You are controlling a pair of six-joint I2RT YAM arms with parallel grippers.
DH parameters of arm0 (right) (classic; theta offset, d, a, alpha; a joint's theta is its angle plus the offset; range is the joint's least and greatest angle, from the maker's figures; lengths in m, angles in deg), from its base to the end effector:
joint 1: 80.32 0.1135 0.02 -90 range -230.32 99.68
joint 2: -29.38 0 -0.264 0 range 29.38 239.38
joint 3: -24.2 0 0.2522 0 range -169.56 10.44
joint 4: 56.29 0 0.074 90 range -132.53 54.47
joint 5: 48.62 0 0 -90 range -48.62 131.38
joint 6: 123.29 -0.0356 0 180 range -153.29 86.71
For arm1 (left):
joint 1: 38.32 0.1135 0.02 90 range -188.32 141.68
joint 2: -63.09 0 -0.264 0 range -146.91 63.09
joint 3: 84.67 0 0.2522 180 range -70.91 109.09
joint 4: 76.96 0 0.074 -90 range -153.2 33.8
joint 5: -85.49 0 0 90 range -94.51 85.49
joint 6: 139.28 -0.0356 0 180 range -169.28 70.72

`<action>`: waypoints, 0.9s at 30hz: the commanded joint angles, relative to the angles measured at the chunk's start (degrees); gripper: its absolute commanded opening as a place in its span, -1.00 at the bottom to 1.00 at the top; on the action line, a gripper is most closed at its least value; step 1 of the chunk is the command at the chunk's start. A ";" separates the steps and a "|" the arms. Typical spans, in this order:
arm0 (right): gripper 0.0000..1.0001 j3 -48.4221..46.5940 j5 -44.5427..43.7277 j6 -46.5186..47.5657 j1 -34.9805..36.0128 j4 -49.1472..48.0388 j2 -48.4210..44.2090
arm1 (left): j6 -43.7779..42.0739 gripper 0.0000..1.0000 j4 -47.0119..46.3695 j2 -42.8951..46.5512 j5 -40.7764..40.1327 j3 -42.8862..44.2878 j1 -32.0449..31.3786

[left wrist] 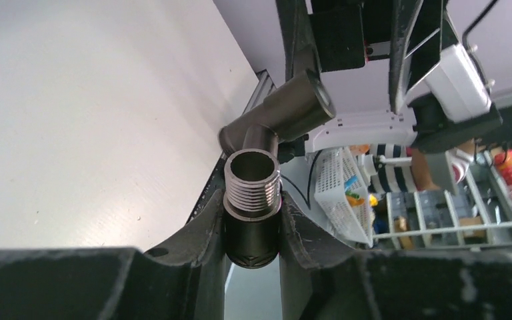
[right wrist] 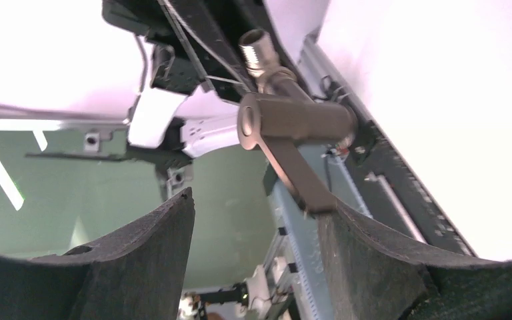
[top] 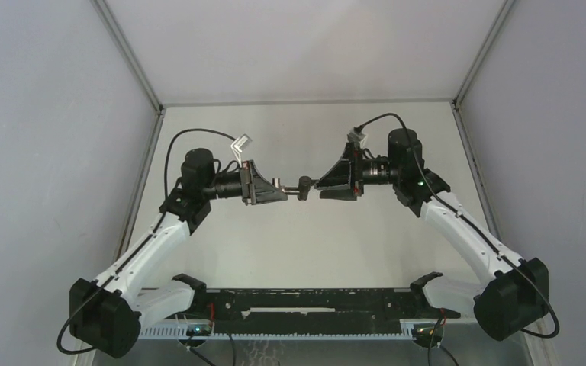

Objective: Install the water faucets

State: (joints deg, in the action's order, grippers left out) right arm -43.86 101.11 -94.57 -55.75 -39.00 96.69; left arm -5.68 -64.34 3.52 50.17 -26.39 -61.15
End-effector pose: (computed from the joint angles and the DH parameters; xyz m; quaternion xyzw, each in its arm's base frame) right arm 0.2223 0.1354 0.3342 -0.0638 0.7534 0.6454 0.1080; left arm 0.2009 -0.1161 0.3127 0.1523 0.7391 -0.6025 0.2599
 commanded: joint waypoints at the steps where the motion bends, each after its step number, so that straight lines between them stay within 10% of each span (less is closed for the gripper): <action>1: 0.44 -3.29 -4.21 17.02 -4.52 18.83 -1.93 | 8.87 -1.00 -0.16 -0.90 1.26 1.71 3.09; 7: 0.20 -5.09 -13.83 32.15 -3.43 21.44 -8.90 | 13.79 -1.00 5.01 -3.71 4.59 3.54 3.28; 12: 0.19 -0.89 -36.64 50.99 11.60 11.32 -19.80 | 16.29 -1.00 5.88 -4.92 5.86 4.21 3.30; 14: 0.36 3.98 -44.41 59.61 18.81 3.82 -23.96 | 16.52 -1.00 5.97 -5.04 6.41 4.54 3.26; 15: 0.91 6.30 -46.96 64.53 22.25 0.65 -25.44 | 16.58 -1.00 6.27 -5.17 6.69 4.72 3.31; 16: 0.98 8.65 -48.81 69.72 26.32 -1.47 -26.46 | 16.65 -1.00 6.54 -5.26 6.94 4.79 3.32; 27: 0.99 19.07 -84.56 109.75 50.88 -21.79 -16.78 | 18.49 -1.00 7.04 -2.79 5.81 5.14 3.30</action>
State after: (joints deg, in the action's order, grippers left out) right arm -27.42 31.58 -2.92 -8.45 -48.60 77.12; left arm 11.23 -55.29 -1.82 53.75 -26.31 -58.05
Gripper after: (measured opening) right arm 0.993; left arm 0.311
